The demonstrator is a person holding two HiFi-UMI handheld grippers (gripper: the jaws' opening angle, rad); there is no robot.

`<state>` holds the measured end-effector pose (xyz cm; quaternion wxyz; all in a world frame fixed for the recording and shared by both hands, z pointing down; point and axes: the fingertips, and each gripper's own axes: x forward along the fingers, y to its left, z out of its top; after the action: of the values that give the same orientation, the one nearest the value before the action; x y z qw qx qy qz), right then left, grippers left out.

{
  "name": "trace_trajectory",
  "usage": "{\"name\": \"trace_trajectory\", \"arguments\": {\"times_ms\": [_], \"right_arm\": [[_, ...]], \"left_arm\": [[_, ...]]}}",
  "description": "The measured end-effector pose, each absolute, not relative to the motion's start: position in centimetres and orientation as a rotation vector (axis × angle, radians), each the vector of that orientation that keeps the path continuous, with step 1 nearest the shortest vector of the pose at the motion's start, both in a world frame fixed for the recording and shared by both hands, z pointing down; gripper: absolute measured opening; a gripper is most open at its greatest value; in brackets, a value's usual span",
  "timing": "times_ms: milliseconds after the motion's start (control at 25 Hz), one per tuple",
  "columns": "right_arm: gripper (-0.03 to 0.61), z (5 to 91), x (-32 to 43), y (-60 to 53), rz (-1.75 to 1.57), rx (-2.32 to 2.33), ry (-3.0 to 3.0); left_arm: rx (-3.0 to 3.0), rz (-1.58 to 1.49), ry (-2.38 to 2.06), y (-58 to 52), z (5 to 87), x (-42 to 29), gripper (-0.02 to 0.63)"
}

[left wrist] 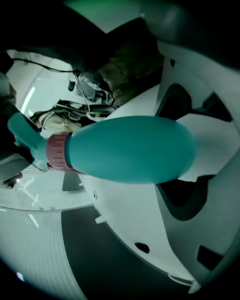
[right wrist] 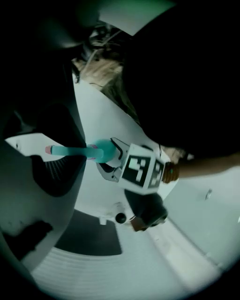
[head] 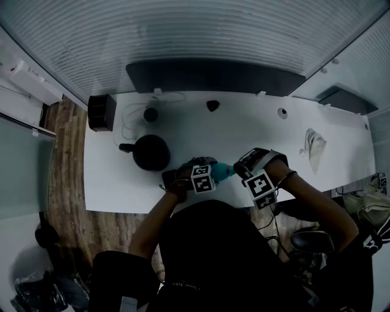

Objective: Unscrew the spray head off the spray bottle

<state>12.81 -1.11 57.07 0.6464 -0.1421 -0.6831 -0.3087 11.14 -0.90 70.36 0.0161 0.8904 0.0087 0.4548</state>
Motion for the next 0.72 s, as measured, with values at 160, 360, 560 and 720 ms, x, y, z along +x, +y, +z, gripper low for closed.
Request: {"name": "trace_trajectory", "arguments": {"times_ms": [160,360,560,720], "right_arm": [[0.062,56.2,11.7,1.1,-0.979,-0.531,-1.485],[0.063,55.7,11.9,1.7,-1.045,-0.544,-1.465],[0.064,55.4,12.0,1.4,-0.91,-0.411,-1.619],[0.124,54.1,12.3,0.7,-0.778,-0.311,-1.691]], "left_arm": [[2.726,1.234,0.427,3.4,69.9,10.9,0.373],[2.668,1.14,0.575,5.2,69.2,10.6,0.373],[2.711,1.149,0.511,4.5,69.4,11.3,0.373],[2.711,1.111,0.444,3.8,69.7,11.2,0.373]]}}
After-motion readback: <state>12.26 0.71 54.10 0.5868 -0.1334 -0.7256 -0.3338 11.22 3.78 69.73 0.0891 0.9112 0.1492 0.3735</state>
